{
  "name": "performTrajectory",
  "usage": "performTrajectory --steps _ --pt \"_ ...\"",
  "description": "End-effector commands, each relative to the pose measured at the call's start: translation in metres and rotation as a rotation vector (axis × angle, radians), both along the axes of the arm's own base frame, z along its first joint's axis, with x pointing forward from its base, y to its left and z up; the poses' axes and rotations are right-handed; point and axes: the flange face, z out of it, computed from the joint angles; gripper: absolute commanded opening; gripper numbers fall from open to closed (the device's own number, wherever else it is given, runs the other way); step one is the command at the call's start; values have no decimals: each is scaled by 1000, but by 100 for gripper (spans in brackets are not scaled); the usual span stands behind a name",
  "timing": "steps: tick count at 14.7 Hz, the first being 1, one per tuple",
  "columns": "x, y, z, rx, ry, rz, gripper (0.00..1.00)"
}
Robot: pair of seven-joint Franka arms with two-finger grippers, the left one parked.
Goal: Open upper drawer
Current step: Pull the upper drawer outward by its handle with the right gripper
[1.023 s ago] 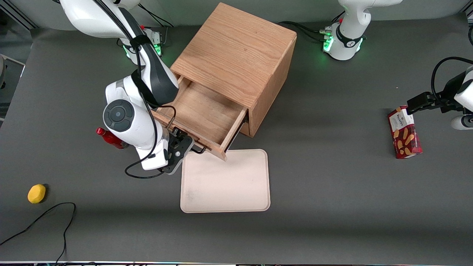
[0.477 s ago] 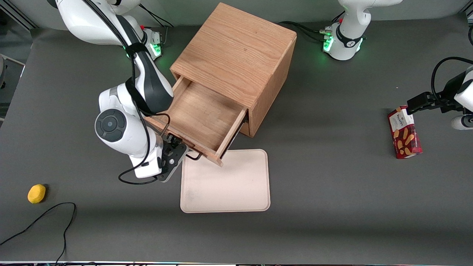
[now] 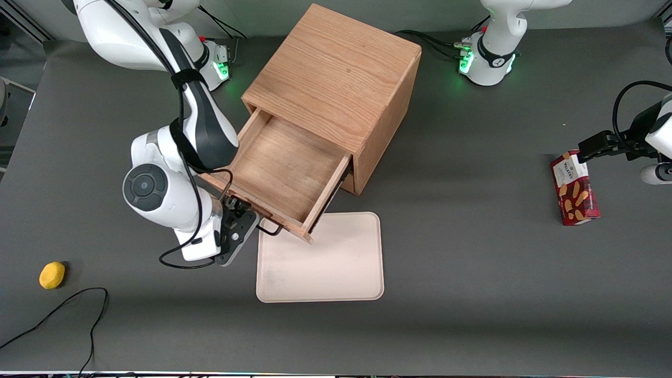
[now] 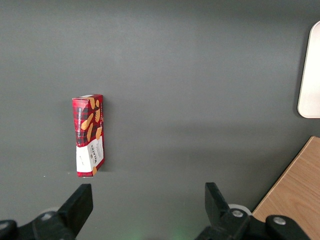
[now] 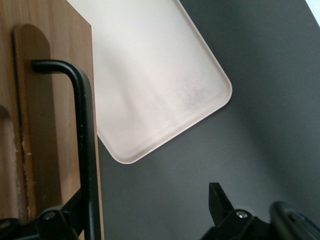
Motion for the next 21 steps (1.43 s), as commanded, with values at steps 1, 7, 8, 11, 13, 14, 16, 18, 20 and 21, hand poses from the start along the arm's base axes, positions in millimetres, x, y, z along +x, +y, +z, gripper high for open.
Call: performTrajectory --steps 1,7,8,11,13,14,16,18,20,21 --pt "14 -7 3 -10 -14 20 100" --pt "25 -15 2 -12 -19 10 100" --pt "27 -15 2 -12 -21 9 100" --pt "28 -15 2 -11 -20 8 100" --pt "26 -15 8 -13 -7 6 100" --pt "26 -14 16 -12 0 7 100" --pt "24 -14 35 -14 16 8 100" --pt "21 -18 52 -16 36 4 100" --pt "16 -20 72 -14 37 0 100" --pt "13 -21 85 -12 35 -2 100"
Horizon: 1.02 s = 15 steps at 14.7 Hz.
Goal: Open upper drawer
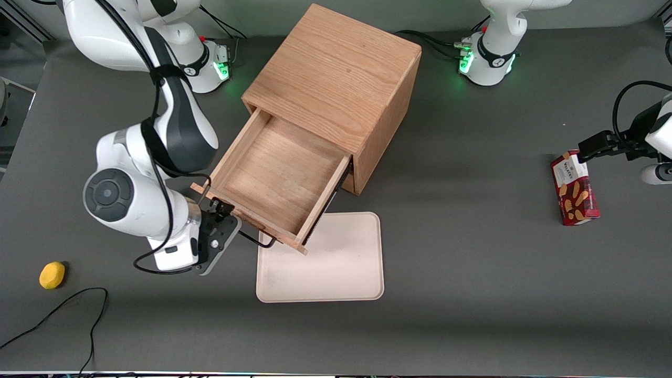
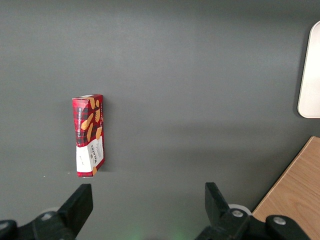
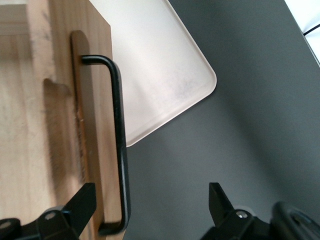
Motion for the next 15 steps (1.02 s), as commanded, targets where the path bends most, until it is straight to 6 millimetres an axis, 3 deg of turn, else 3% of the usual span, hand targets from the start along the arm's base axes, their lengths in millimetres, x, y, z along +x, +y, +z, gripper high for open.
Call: performTrajectory --steps 1,10,12,15 --pt "-8 -4 39 5 0 -2 100" --pt "-59 -27 157 11 -14 -174 100" --pt "-71 -45 189 22 -55 -240 100" --pt "-86 -71 213 15 -78 -393 100"
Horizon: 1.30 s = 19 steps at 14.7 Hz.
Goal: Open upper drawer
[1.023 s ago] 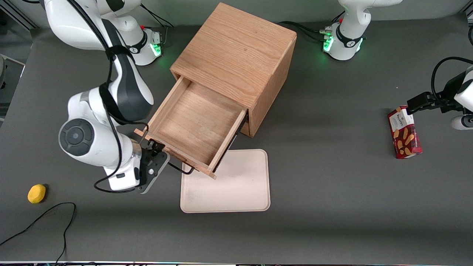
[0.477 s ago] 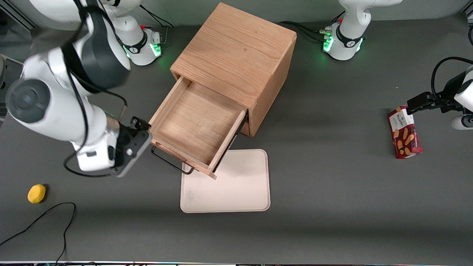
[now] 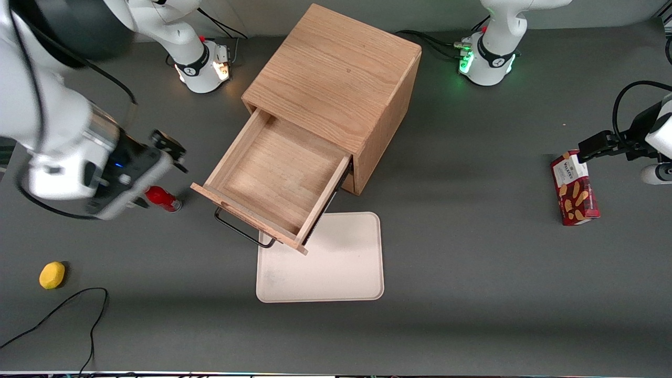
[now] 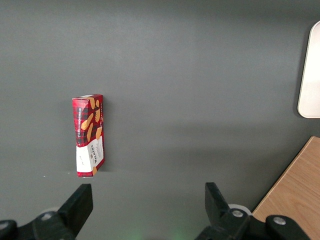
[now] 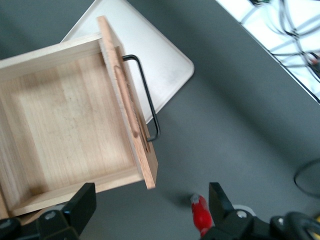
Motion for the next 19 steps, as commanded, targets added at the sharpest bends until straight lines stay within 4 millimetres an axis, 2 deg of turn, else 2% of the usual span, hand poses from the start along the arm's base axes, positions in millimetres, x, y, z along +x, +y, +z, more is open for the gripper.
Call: performTrajectory --steps 1,3,5,6,11,13,17,19 --pt "-22 -25 19 -3 3 -171 100" --pt "-32 -48 26 6 6 -323 100" --pt "-37 -69 25 9 21 -410 100" --pt "-40 -76 25 10 25 -420 100" --pt "-58 -141 28 50 -17 -528 100" --pt "-60 -155 28 53 -21 -553 100" --pt "-65 -168 23 47 1 -584 100" --pt "-67 -171 20 42 4 -706 100"
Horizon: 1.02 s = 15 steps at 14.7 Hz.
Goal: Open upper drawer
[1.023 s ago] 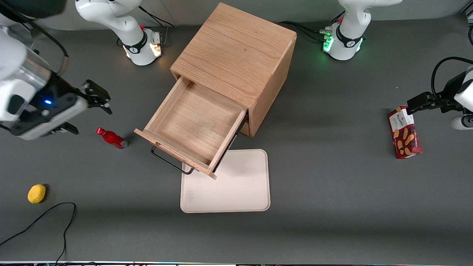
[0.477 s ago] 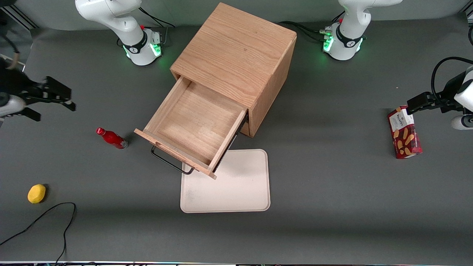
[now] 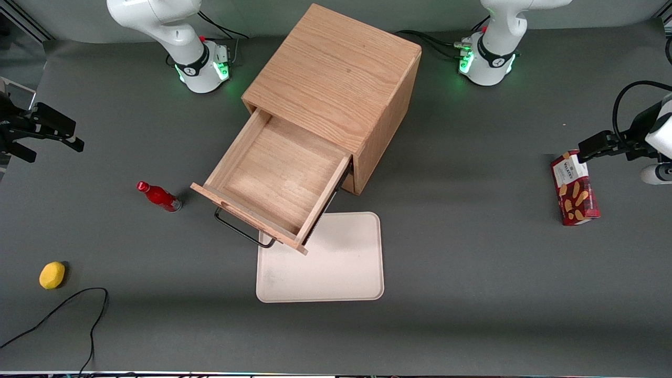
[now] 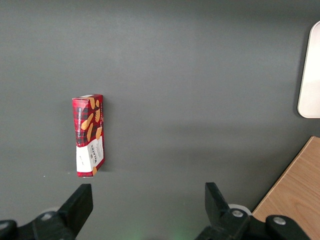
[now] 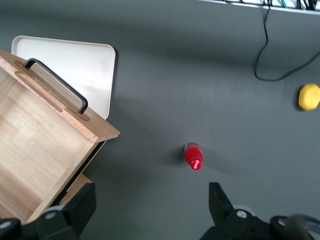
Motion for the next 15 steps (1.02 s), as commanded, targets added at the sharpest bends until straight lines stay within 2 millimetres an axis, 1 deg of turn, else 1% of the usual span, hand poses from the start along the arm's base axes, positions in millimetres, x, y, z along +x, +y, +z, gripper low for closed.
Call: performTrajectory --steps 1,2,3,4,5,7,8,9,10,13,15 --pt "-10 0 -2 1 3 -201 100" --pt "-9 1 -2 6 7 -287 100" --pt "-8 0 -4 8 6 -314 100" --pt "-5 -11 -10 9 -2 -334 100" --pt "-3 -12 -15 10 -7 -338 100" --pt "-2 -17 -17 9 -7 -340 100" --pt "-1 -22 -20 5 -8 -312 100" --pt "0 -21 -21 -2 -16 -210 100" --pt "2 -22 -26 -12 -16 -128 100" --pt "4 -27 -35 -15 -6 -114 100" --pt "4 -32 -36 -15 -3 -122 100"
